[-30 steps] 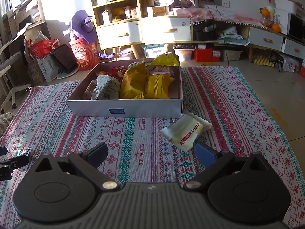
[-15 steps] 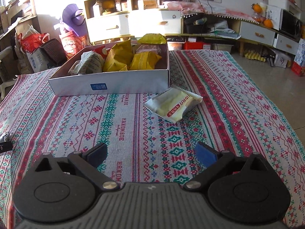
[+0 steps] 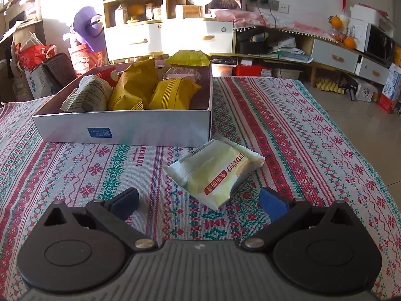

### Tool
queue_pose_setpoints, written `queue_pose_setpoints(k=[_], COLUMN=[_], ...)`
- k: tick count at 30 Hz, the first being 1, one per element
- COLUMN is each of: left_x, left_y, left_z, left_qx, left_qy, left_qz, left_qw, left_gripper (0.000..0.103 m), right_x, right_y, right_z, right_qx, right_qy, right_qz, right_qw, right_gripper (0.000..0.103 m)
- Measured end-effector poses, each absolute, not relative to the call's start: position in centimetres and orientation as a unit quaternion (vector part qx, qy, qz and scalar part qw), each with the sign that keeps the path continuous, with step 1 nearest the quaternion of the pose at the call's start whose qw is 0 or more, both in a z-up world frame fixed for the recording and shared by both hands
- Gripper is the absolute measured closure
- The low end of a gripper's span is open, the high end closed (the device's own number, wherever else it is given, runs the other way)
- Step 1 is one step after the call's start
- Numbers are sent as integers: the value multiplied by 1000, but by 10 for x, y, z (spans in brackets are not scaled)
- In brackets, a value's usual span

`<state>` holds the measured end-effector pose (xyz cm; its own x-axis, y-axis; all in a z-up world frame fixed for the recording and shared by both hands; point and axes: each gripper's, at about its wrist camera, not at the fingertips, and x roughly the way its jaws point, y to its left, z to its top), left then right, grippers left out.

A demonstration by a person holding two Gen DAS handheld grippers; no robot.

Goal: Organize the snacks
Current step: 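Grasp the silver chocolate with the left tool while the right tool grasps the cream-and-red packet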

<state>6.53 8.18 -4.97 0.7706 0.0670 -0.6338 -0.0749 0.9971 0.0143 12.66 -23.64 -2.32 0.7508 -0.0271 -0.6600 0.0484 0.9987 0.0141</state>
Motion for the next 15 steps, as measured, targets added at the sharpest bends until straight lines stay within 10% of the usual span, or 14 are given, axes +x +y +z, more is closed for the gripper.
queue_pose_setpoints(k=[15], left_x=[67], left_y=[76], left_z=[-45], left_qx=[-12], left_qy=[335], left_qz=[30], left_qw=[942], left_gripper=[44], right_x=[147], right_y=[-236], right_z=[-21], right_qx=[30], right_qy=[348], right_qz=[-71], right_qw=[934], right_gripper=[19])
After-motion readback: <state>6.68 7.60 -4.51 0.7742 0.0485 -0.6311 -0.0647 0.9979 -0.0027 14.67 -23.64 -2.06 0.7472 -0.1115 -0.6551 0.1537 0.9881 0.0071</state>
